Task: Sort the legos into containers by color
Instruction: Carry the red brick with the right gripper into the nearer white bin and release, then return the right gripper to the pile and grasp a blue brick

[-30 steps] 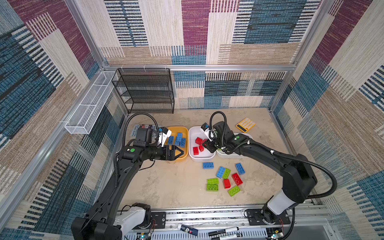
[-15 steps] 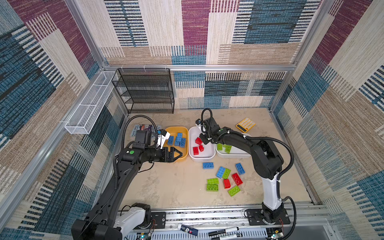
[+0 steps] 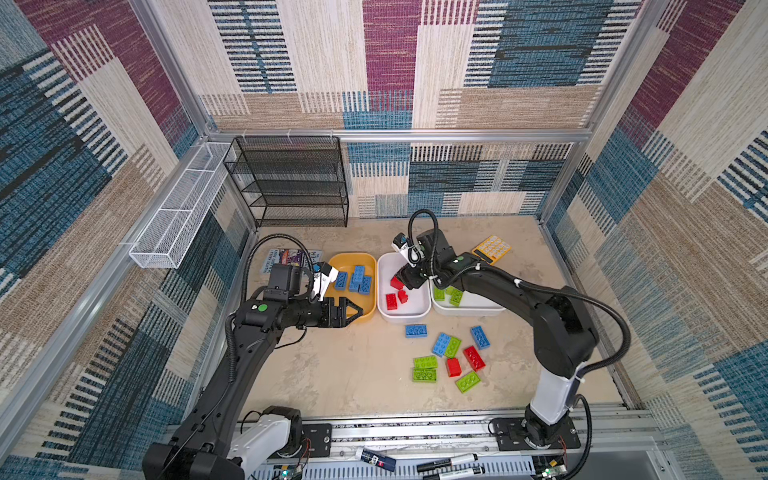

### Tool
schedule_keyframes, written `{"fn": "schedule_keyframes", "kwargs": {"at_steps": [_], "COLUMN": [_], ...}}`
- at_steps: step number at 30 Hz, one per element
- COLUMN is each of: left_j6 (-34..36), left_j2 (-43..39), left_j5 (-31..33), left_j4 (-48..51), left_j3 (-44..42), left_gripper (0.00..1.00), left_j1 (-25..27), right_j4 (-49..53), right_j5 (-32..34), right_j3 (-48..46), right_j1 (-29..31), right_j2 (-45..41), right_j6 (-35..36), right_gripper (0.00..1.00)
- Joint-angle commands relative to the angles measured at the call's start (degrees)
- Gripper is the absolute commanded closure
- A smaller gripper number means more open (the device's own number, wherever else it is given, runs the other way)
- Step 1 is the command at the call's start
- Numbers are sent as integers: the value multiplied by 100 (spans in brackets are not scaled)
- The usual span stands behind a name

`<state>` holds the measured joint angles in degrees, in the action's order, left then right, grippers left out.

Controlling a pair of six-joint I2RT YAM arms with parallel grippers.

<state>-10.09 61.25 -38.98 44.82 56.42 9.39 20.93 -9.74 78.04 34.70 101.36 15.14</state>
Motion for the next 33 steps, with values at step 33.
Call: {"fn": "schedule_keyframes", "kwargs": {"at_steps": [33], "left_j6": [226], "left_j2": [-31], "left_j5": [-66], "left_j4": [163], "left_j3": [-26], "left_gripper": [9], "left_j1": [-78], "right_j4": [-1463], "right_j5": [-922], "right_j3": [-3640], "right_j1": [2], "right_j2": [-1273], "right_j6": [2459], "right_gripper": [16]}}
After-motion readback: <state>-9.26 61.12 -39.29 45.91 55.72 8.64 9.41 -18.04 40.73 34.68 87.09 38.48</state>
